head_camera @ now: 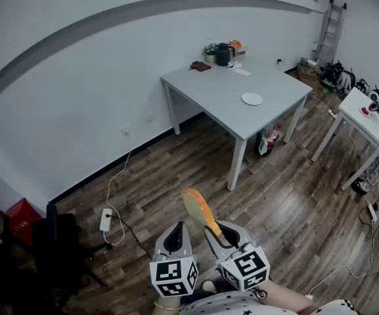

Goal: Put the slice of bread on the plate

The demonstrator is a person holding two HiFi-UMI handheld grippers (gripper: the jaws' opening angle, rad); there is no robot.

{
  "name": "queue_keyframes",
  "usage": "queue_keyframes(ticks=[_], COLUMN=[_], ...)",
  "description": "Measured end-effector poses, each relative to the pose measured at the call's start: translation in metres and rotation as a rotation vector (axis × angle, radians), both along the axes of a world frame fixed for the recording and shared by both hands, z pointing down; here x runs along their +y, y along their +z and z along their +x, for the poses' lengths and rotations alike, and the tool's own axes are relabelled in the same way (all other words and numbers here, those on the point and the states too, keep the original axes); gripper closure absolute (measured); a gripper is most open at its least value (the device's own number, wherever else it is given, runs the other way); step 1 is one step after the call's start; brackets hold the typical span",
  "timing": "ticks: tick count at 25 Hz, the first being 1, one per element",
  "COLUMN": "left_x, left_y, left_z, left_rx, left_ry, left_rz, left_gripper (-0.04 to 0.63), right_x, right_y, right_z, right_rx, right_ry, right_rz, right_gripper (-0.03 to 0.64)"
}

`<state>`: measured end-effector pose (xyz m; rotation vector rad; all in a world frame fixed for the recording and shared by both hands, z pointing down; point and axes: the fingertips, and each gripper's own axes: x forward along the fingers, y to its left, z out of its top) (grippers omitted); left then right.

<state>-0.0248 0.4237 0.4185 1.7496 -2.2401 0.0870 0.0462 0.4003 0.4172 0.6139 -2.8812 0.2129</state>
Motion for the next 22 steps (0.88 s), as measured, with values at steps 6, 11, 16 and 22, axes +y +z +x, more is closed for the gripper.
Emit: queue_keyframes(ticks=[6, 11, 16, 22], left_x=[-0.013, -0.04, -0.087, -0.19], left_y=[0.006, 0.014, 0.018, 0.012], left_z=[-0.02, -0.033, -0.048, -0.071], left_rx=[0.009, 0.021, 0.015, 0.016], left_ry=[0.002, 0.023, 0.039, 0.077], left_rz=[0.002, -0.001, 0.0, 0.001], left_gripper=[0.588, 0.588, 0.588, 0.588], right_x=[-0.01, -0.039, -0.089, -0.194], right_y=[0.005, 0.012, 0.015, 0.001], right_z=[-0.017, -0.03, -0.048, -0.074], right_rx=[0.001, 0.013, 0.004, -0.007], right_ry=[0.001, 0.026, 0.04, 0.074], right_rz=[-0.011, -0.011, -0.008, 0.007], right_gripper=[0.531, 0.531, 0.532, 0.532])
